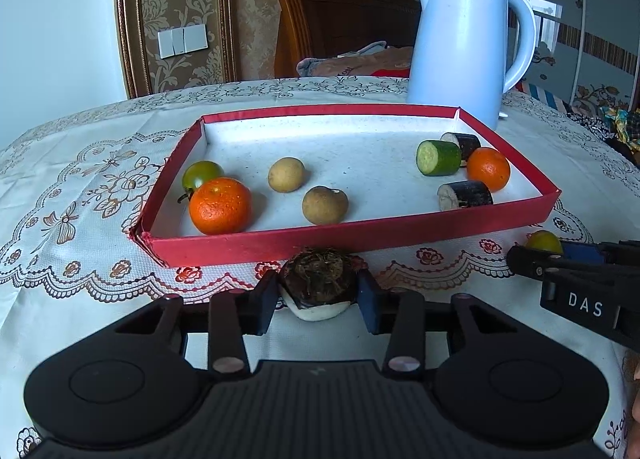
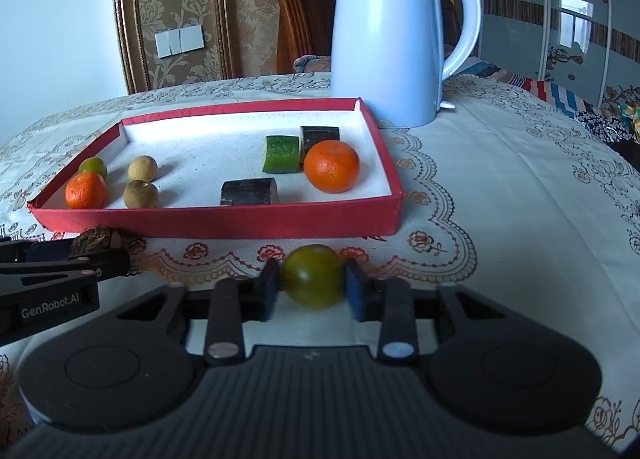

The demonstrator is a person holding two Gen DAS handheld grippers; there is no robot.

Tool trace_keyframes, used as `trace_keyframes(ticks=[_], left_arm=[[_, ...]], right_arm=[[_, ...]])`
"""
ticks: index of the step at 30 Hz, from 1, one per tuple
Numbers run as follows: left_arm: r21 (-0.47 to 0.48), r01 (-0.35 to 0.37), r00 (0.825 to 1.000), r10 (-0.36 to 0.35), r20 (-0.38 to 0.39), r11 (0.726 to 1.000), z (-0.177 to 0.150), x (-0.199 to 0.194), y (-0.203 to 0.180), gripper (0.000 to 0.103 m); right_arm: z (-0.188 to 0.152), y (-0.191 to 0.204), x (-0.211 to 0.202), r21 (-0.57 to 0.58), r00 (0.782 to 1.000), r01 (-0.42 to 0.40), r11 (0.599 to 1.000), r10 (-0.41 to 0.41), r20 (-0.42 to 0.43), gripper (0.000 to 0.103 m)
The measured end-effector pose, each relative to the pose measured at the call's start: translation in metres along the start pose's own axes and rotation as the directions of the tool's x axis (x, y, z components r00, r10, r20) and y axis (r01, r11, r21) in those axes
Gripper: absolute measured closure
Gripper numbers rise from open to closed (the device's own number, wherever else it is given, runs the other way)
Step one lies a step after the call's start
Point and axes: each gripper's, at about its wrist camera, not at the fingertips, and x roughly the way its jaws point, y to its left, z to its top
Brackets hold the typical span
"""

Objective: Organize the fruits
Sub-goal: 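Lift both held fruits off the table, then carry the yellow-green fruit and dark fruit with both grippers over the tray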

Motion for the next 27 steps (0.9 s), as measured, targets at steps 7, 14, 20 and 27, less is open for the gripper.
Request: trace_keyframes(ticks=[7,14,20,27], left_arm=[[-0.003,0.003,1.0,-0.003,0.0,1.0,-0.0001,-0.0012,0.0011,0.062],[-0.005,0.005,1.0,-0.005,0.004,1.0,-0.0001,-0.0024,0.0014,0.062],[0.002,0.004,1.0,-0.004,0.007,1.0,0.0001,-0.0033,0.0006,0.062],[0.021,-0.001,1.0,0.0,0.029,1.0,0.0002,-0.0065,-0.0021,0.062]], right_arm=[[-0.0003,-0.001,-0.0005,0.003,1.0,-0.008,1.0,0.008,0.004,0.072],[-0.001,-0.0036,-0.0019,0.016,1.0,-0.008,1.0,0.008,0.008,0.072],[-0.0015,-0.005,-0.0029,0.026,1.0,-0.011,1.0,0.011,0.013,0.072],[-0.0016,-0.0056,-0.0044,0.031,1.0,-0.011,0.999,0.011,0.023,0.072]])
